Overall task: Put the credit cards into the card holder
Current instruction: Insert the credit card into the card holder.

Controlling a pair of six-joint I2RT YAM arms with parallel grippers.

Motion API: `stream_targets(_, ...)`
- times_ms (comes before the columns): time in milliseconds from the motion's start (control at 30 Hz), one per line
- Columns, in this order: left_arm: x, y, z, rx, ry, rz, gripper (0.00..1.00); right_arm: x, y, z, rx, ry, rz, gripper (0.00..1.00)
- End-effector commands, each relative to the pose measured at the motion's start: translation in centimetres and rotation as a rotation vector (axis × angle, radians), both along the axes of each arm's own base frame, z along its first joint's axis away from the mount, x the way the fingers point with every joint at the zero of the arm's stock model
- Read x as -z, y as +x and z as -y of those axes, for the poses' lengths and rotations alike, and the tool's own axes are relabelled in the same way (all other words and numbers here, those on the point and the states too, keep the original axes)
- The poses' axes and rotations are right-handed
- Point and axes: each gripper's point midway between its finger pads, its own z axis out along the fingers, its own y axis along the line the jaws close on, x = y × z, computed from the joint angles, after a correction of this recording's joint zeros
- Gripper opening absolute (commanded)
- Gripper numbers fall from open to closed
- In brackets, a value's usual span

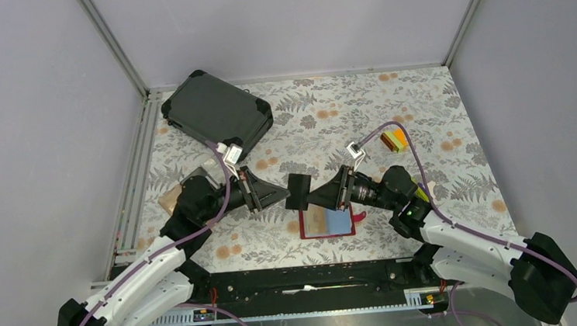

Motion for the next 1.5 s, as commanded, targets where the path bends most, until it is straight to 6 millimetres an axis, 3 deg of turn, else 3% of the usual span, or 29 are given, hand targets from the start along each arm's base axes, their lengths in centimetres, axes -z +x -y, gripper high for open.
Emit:
stream_targets(0,-1.6,-0.8,0.3,0.039,-0.063,0.055,0.00,-3.3,-0.1,-0.2,-0.023,0.109,0.072,0.29)
stream_targets(100,-1.2,-0.9,0.5,0.054,-0.054,0.046,0.00,-3.0,0.1,-0.4,-0.023,0.109,0.062,0.19)
stream_targets(200,-0.3,-0.9,0.9,0.060,-0.035,0.021,0.00,-2.6,0.3,-0.5,-0.013,0.103,0.046,0.01)
stream_targets(233,0.2,-0.6,1.0,0.050,-0.016,0.006,0.06,-2.1,0.7,-0.4,0.004,0.080,0.036,0.00)
stream_targets(333,3.1,1.1,0.6,-0.042,0.096,-0.054,0.59,0.9,2.2,0.7,0.109,-0.078,-0.011,0.00)
stream_targets(367,4.3,1.7,0.2,-0.086,0.139,-0.078,0.71,2.7,2.9,1.6,0.166,-0.169,-0.041,0.00)
stream_targets(467,7.2,3.1,-0.3,-0.173,0.225,-0.163,0.83,8.7,4.1,5.3,0.315,-0.454,-0.139,0.00)
stream_targets(567,9.6,3.3,0.3,-0.197,0.281,-0.245,0.84,12.9,3.6,7.7,0.335,-0.634,-0.232,0.00)
stream_targets(633,11.7,3.2,1.0,-0.214,0.347,-0.296,0.82,14.8,3.0,8.1,0.313,-0.685,-0.273,0.00)
stream_targets(800,15.2,3.0,1.8,-0.255,0.433,-0.399,0.74,17.6,2.4,8.7,0.289,-0.760,-0.333,0.00)
stream_targets(1033,17.6,2.5,3.0,-0.249,0.473,-0.455,0.66,18.5,2.5,8.8,0.273,-0.774,-0.336,0.00)
stream_targets(1467,19.8,3.2,3.1,-0.273,0.545,-0.471,0.52,17.0,3.1,7.7,0.249,-0.681,-0.331,0.00)
